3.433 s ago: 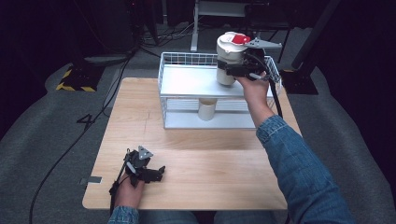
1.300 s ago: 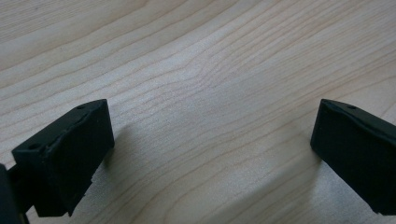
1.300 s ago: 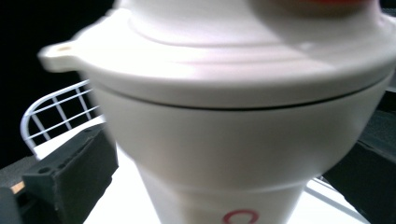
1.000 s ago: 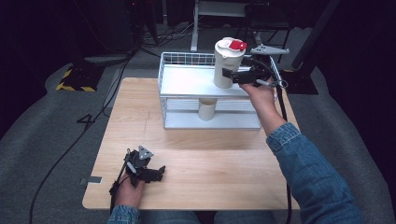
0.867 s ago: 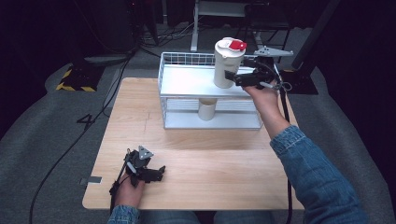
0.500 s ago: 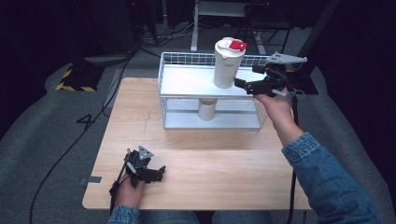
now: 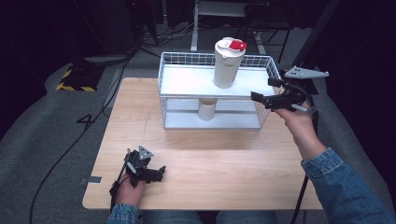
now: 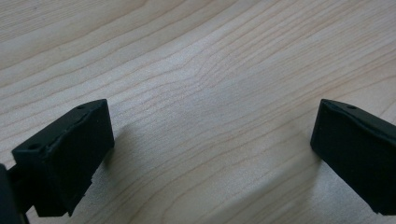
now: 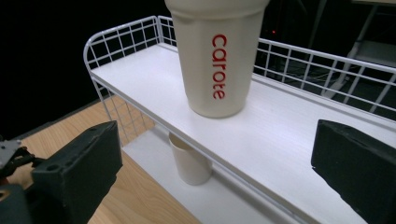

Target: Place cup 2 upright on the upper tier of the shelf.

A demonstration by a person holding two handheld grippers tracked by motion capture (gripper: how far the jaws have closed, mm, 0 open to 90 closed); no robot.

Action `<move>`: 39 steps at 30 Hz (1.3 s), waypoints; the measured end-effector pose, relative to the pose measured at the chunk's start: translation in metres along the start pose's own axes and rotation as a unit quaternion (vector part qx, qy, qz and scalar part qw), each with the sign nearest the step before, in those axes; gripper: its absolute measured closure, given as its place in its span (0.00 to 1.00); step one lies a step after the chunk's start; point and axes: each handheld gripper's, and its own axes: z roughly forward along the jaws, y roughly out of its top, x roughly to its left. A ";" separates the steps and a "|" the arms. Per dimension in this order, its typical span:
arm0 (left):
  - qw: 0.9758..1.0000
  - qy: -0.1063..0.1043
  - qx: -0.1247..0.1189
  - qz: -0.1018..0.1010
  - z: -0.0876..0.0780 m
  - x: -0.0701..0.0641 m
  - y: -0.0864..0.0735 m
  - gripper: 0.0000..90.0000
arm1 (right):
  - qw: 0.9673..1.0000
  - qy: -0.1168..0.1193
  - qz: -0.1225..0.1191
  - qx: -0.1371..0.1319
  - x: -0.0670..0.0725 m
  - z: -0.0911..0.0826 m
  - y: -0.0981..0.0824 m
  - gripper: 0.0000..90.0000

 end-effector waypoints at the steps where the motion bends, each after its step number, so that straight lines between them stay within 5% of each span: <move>1: 1.000 0.000 0.000 0.000 0.000 0.000 0.000 0.00 | 1.000 -0.004 -0.002 0.003 -0.001 -0.004 -0.003 0.02; 16: 1.000 0.000 0.000 0.000 0.000 0.000 0.000 0.00 | 0.998 -0.007 -0.002 0.063 -0.009 -0.036 -0.044 0.13; 28: 1.000 0.000 0.000 0.000 0.000 0.000 0.000 0.00 | 0.994 -0.028 -0.005 0.106 -0.009 -0.040 -0.092 0.16; 39: 1.000 0.000 0.000 0.000 0.000 0.000 0.000 0.00 | 0.992 -0.040 0.019 0.122 -0.009 -0.036 -0.137 0.16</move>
